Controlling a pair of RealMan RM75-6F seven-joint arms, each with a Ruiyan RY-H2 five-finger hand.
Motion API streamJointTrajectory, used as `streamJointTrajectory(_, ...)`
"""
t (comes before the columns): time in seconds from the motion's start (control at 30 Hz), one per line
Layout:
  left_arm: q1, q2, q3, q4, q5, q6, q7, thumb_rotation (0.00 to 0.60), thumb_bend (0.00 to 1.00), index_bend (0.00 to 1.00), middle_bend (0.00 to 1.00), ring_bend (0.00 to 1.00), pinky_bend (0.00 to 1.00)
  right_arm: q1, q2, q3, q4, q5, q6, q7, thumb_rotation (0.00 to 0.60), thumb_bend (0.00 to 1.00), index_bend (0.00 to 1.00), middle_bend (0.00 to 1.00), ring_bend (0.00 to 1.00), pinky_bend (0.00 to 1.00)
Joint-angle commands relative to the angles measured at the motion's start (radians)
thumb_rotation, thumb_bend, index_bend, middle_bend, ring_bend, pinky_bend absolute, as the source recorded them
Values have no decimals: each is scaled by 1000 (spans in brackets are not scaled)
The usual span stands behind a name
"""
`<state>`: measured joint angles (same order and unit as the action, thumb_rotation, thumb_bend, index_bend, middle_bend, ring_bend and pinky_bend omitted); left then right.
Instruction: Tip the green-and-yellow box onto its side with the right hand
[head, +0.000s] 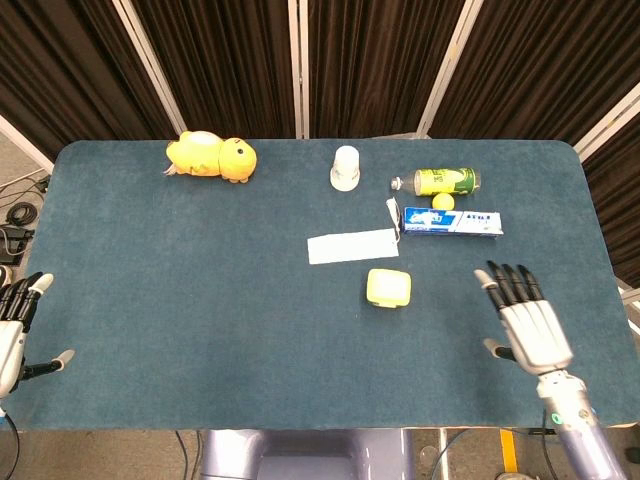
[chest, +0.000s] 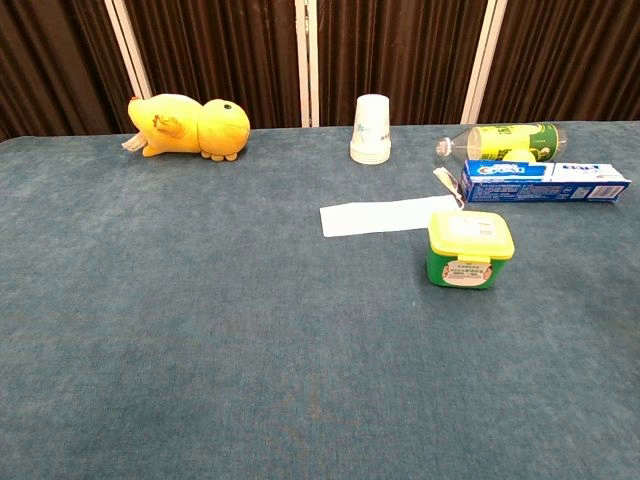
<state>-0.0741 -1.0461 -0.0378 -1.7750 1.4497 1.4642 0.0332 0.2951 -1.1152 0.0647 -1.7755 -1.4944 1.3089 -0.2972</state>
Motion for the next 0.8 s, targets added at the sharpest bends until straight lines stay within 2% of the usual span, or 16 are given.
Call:
streamJointTrajectory(0.03,-4,-5,-4,4,-11,-8,7,600,0,0,0,0,0,134,33,60,-124,102,-202,-72,600,0,0,0,0,0)
streamJointTrajectory(0.2,-12,-14,-14,17,-36,-22,17,600,0,0,0,0,0,273,-12,126,-161,274,-351,-201,600,0,0,0,0,0)
streamJointTrajectory(0.33,-17,-18,-18,26,-46,-30,18,600,0,0,0,0,0,365,-75,154,-126,410,-423,-271,600,0,0,0,0,0)
streamJointTrajectory(0.4,-21,-21,-20,31,-53,-40,14,600,0,0,0,0,0,422,-128,168,-70,489,-457,-305,600,0,0,0,0,0)
streamJointTrajectory(0.57,-27,-23,-22,38,-69,-56,16,600,0,0,0,0,0,541,-242,159,29,694,-458,-428,600,0,0,0,0,0)
streamJointTrajectory(0.8,-33,-23,-25,44,-83,-73,7,600,0,0,0,0,0,649,-322,95,64,891,-411,-580,600,0,0,0,0,0)
